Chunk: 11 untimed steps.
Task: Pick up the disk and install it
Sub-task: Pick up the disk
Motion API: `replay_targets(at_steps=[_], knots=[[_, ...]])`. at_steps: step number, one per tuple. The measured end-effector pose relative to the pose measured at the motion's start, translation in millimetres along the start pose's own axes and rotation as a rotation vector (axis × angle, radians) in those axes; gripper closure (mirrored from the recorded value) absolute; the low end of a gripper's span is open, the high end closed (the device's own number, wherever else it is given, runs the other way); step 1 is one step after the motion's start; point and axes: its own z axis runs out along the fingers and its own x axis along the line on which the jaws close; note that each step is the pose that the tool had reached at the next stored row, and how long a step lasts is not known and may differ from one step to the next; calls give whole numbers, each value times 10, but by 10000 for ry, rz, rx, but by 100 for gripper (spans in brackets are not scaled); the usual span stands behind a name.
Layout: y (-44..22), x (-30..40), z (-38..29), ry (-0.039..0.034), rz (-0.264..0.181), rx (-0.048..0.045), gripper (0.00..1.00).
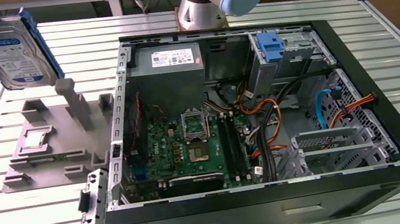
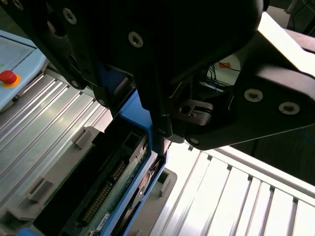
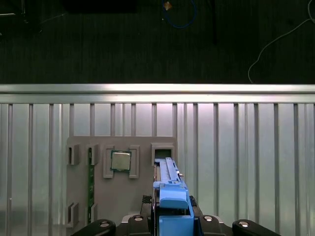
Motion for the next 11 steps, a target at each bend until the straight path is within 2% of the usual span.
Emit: replay_targets(at_steps=[11], knots=[[0,-1,-43,0,0,0,63]])
